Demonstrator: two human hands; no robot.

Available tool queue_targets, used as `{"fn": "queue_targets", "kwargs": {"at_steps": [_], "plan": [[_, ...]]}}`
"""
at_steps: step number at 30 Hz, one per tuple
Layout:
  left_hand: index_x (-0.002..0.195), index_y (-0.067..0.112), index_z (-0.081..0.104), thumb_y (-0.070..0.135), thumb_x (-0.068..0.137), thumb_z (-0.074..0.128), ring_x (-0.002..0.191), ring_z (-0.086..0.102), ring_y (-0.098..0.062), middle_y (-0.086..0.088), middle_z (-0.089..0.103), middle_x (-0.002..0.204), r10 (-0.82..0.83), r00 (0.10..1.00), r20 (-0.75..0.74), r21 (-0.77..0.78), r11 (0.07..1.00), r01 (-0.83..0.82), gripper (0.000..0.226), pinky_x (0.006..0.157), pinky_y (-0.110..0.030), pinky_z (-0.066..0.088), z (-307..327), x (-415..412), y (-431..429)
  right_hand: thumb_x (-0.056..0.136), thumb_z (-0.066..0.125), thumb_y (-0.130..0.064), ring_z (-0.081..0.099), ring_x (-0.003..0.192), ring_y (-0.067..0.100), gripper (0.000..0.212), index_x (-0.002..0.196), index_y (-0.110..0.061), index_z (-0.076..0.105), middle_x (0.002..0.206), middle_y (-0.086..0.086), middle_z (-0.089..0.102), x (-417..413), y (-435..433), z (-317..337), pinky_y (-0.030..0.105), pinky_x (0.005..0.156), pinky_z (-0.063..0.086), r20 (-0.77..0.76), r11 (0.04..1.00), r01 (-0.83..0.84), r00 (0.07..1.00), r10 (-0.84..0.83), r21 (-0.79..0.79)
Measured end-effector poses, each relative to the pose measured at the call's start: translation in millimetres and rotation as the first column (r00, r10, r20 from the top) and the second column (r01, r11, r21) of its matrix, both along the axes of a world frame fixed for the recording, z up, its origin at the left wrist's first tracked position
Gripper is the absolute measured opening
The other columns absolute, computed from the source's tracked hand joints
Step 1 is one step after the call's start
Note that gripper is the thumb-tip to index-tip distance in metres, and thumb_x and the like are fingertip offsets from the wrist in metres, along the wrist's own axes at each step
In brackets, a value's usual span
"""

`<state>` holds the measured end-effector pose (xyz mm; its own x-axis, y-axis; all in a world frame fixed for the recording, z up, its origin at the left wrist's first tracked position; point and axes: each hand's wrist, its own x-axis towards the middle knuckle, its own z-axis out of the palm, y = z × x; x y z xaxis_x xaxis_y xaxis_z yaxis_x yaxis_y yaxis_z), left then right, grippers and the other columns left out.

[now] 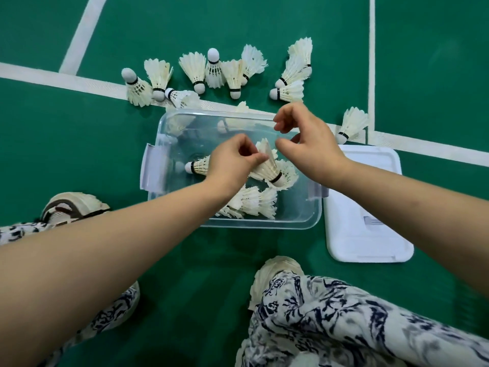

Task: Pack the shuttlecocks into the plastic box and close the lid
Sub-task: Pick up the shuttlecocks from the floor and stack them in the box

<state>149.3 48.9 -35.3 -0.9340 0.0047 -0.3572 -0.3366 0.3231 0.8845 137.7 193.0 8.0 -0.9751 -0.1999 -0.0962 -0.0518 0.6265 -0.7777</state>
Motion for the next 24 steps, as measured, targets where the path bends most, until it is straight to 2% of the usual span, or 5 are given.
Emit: {"fn": "queue_targets", "kwargs": {"at_steps": [5,10,16,20,24], "plan": [[0.058,0.021,0.042,0.022,0.074,0.072,0.065,0.054,-0.024,-0.001,0.053,0.061,0.034,0.996,0.083,-0.113,0.993,-0.024,0.034,0.074,-0.047,0.053,-22.9,9.5,12.1,0.077,0.053,-0.004,0.051,0.085,0.013,0.027,0.100,-0.018,0.051,0.088,-0.007,0.055,3.6,9.8,-3.7,0.021,0.067,0.042,0.006,1.000,0.012,1.000,-0.012,0.000],[0.059,0.020,0.037,0.030,0.072,0.072,0.079,0.061,-0.032,-0.007,0.056,0.068,-0.057,0.990,0.128,-0.279,0.956,0.091,0.039,0.075,-0.046,0.052,-29.1,7.7,13.3,0.078,0.051,-0.004,0.049,0.082,0.011,0.026,0.099,-0.020,0.051,0.088,-0.008,0.054,6.3,17.9,-7.3,0.016,0.067,0.038,0.032,1.000,-0.003,0.999,0.003,-0.003],[0.064,0.008,0.047,0.034,0.074,0.070,0.071,0.058,-0.035,-0.003,0.048,0.060,-0.010,1.000,0.029,-0.314,0.949,0.018,0.036,0.071,-0.047,0.051,-27.3,6.6,11.2,0.078,0.052,-0.004,0.050,0.083,0.011,0.025,0.098,-0.018,0.053,0.085,-0.008,0.054,7.7,26.0,-11.3,0.015,0.068,0.037,0.035,1.000,-0.012,0.999,0.011,0.011],[0.056,0.016,0.035,0.032,0.074,0.071,0.068,0.054,-0.028,-0.002,0.045,0.055,-0.112,0.979,0.171,-0.398,0.901,0.173,0.044,0.072,-0.046,0.053,-31.4,7.2,12.3,0.078,0.051,-0.004,0.051,0.078,0.012,0.023,0.096,-0.017,0.055,0.079,-0.010,0.054,7.7,28.5,-12.8,0.016,0.066,0.038,0.031,1.000,-0.019,0.999,0.019,0.017],[0.079,0.007,0.057,0.034,0.075,0.070,0.081,0.061,-0.031,-0.004,0.053,0.067,-0.137,0.954,0.265,-0.369,0.900,0.232,0.031,0.076,-0.044,0.054,-37.6,6.9,9.7,0.078,0.051,-0.004,0.053,0.076,0.014,0.023,0.094,-0.020,0.055,0.073,-0.015,0.053,7.5,31.1,-12.5,0.021,0.065,0.040,0.030,1.000,-0.019,0.999,0.018,0.011]]}}
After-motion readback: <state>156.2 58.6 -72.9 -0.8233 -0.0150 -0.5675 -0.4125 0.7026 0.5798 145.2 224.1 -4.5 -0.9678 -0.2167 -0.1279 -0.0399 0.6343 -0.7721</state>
